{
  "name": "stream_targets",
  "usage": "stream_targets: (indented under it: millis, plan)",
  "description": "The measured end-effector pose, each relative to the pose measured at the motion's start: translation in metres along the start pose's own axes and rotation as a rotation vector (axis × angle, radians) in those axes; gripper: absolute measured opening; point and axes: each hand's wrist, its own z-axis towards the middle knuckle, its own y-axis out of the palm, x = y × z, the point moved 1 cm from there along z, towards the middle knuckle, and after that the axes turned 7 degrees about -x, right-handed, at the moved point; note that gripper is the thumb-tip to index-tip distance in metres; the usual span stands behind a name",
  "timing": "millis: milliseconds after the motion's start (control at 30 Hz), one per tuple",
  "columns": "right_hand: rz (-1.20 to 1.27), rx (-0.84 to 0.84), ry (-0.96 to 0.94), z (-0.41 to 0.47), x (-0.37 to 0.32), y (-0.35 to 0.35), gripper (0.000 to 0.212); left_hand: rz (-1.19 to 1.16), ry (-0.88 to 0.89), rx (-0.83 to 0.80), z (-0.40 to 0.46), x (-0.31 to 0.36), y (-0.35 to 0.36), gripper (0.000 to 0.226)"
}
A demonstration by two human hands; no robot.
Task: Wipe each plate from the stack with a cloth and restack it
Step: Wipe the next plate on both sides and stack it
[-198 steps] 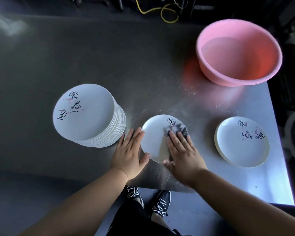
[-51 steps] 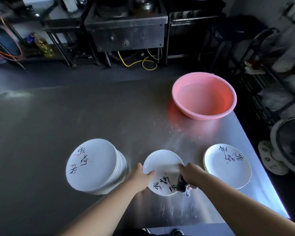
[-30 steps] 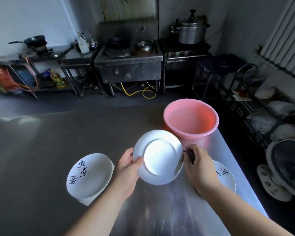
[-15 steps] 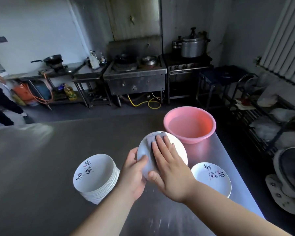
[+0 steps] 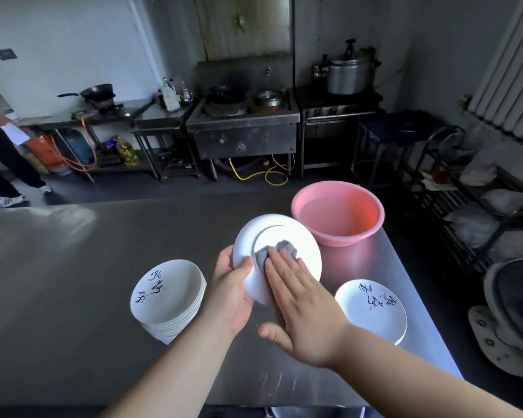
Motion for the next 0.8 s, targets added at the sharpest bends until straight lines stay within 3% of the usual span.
stream_targets:
  millis: [100,233,467,633,800]
  plan:
    - [-0.024,0.011,0.013,-0.006,0.006,0.007,0.098,0.002,-0.034,-0.012,-0.005,-0.001,-0.002,0.034]
    - [0.035,0.000,0.187,0.012,0.030,0.000,0.094,0.011,-0.076,-0.035,-0.013,-0.012,-0.003,0.034]
    - [0.022,0.021,0.032,-0.019,0.003,0.011,0.093,-0.058,-0.030,0.025,-0.008,-0.003,-0.007,0.034]
    - [0.049,0.046,0.202,0.004,0.026,0.002,0.090,-0.051,-0.085,-0.019,-0.017,-0.009,-0.007,0.035]
    - [0.072,0.088,0.135,-0.015,0.015,0.008,0.082,-0.091,-0.029,0.011,-0.007,-0.005,-0.011,0.036]
